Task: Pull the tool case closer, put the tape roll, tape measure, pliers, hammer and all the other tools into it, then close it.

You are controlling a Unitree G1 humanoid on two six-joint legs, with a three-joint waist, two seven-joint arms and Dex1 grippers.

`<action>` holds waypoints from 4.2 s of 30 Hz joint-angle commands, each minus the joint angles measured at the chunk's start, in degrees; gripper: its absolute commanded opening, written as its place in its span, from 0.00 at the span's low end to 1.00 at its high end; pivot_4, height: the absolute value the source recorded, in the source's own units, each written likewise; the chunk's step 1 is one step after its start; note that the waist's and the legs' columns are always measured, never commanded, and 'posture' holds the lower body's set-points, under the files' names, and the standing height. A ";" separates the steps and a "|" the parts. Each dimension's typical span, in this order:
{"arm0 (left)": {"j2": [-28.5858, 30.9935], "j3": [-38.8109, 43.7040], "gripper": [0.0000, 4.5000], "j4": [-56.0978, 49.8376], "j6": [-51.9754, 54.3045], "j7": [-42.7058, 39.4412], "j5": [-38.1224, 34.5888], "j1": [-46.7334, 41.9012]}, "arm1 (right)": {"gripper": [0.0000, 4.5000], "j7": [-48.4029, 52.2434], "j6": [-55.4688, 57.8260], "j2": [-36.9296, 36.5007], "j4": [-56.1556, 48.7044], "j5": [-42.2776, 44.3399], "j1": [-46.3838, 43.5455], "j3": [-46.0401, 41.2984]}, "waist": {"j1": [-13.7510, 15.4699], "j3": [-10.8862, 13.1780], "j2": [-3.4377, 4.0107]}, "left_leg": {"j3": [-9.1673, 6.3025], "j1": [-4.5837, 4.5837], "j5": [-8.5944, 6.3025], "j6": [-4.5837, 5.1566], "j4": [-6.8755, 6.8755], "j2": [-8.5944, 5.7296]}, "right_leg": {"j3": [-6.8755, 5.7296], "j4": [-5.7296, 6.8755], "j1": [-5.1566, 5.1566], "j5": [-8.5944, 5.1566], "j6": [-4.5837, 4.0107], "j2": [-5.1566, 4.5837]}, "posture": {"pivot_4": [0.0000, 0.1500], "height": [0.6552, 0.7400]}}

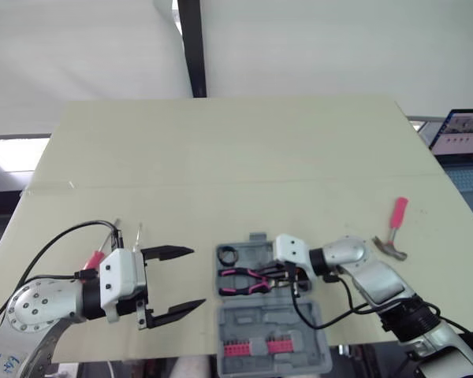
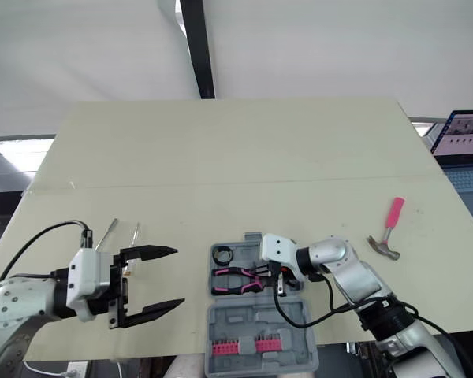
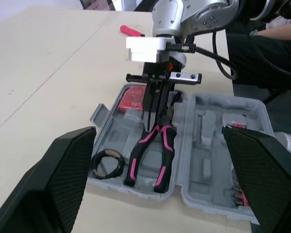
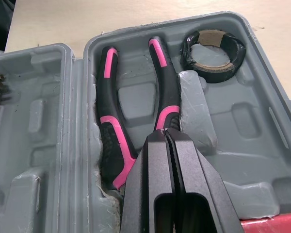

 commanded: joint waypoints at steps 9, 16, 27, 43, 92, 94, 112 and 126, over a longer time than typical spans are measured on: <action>-1.02 0.23 1.00 -2.21 5.77 6.54 -1.63 0.37 | 0.01 -0.66 10.24 -3.73 -11.30 9.43 4.61 -10.63 | 0.39 0.07 0.15 | -0.01 -0.18 -0.01 -0.01 0.01 -0.02 | 0.00 -0.09 -0.11 0.00 0.00 0.00 | 1.00 1.00; -3.78 1.81 1.00 -0.99 3.31 8.18 1.15 7.80 | 0.01 0.66 18.86 -16.35 -22.59 18.59 14.27 -27.78 | 0.51 0.38 0.40 | 0.03 -0.23 -0.01 0.00 -0.04 0.01 | -0.01 -0.16 -0.16 0.00 0.00 0.02 | 1.00 1.00; -10.77 4.22 1.00 9.72 -11.70 7.68 9.55 19.04 | 0.98 1.69 21.95 -22.10 -24.82 24.04 34.50 -46.71 | 0.62 0.43 0.32 | 0.12 -0.20 -0.05 0.06 -0.01 0.00 | 0.03 -0.23 -0.09 0.00 0.01 0.01 | 1.00 1.00; -10.83 4.17 1.00 10.00 -18.94 4.15 11.12 26.75 | 0.99 2.00 15.54 -20.40 -22.20 22.39 47.10 -50.85 | 0.64 0.52 0.20 | 0.13 -0.19 -0.07 0.09 -0.01 0.00 | 0.04 -0.27 -0.06 0.00 0.01 0.00 | 1.00 1.00; -10.05 -25.77 0.00 27.06 -8.28 3.48 22.36 -7.17 | 0.01 -5.42 16.49 -19.84 -16.01 12.61 26.81 -23.54 | 0.51 0.49 0.29 | 0.10 -0.18 -0.05 0.06 0.06 -0.01 | 0.02 -0.12 -0.10 0.01 0.02 0.00 | 1.00 1.00; -10.30 -26.63 0.00 27.00 -7.36 3.41 22.48 -8.09 | 0.01 -5.67 16.61 -19.29 -15.86 12.41 26.14 -22.86 | 0.50 0.48 0.30 | 0.10 -0.18 -0.05 0.06 0.06 -0.01 | 0.02 -0.12 -0.11 0.01 0.02 0.00 | 1.00 1.00; -11.44 -30.03 0.00 26.06 -4.28 4.51 24.32 -10.60 | 0.01 -6.47 17.90 -16.51 -17.13 12.35 23.23 -18.44 | 0.57 0.48 0.30 | 0.09 -0.19 -0.05 0.06 0.08 -0.01 | 0.02 -0.11 -0.10 0.01 0.02 0.00 | 1.00 1.00; -12.66 -29.93 0.00 25.99 -3.53 6.37 24.67 -11.23 | 0.01 -6.98 19.20 -14.86 -18.00 12.78 20.49 -17.62 | 0.61 0.49 0.30 | 0.09 -0.20 -0.05 0.06 0.08 -0.01 | 0.02 -0.11 -0.12 0.01 0.02 0.00 | 1.00 1.00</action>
